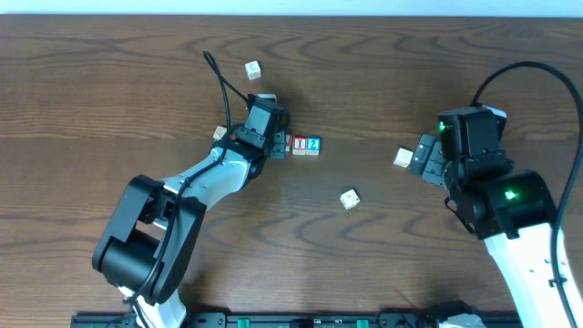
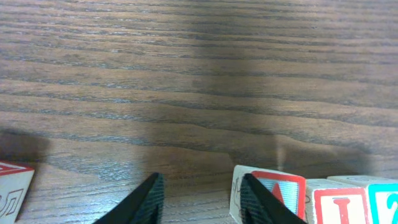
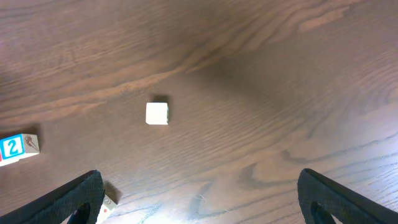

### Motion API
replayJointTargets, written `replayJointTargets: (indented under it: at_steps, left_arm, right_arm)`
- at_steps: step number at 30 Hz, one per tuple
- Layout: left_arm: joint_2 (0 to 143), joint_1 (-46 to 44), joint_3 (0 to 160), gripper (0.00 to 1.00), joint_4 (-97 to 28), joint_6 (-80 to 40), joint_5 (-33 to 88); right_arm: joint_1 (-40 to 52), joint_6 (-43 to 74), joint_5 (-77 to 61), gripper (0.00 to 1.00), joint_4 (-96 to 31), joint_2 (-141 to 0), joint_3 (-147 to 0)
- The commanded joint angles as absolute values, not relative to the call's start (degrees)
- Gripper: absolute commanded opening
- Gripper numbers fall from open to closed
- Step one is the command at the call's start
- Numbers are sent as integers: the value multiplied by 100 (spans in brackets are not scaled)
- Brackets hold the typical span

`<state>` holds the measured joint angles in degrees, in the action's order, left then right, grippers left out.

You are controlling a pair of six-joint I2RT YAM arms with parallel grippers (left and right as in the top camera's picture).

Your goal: Spell out Ai2

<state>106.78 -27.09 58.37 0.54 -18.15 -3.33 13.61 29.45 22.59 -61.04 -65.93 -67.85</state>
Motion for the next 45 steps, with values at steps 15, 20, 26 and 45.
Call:
replayJointTargets:
  at_steps: [15,20,26,45]
  left_arm:
    - [10748,-2692,5828,43,-30,-1846,-311]
    - [10748,-2692,5828,44,-132,-1846,-311]
    - [10748,-2692,5828,44,-189,-1848,-311]
    - [10748,-2692,5828,49,-189,-1890,-309]
  right_arm:
    - [1304,2862,2381,99,-6110,-6589,-6825]
    - [1304,2862,2379,99,-6110,-6589,-6825]
    - [1304,2862,2379,99,-6110,-6589,-6823]
    - [1304,2862,2379,99,-6110,-6589,-6825]
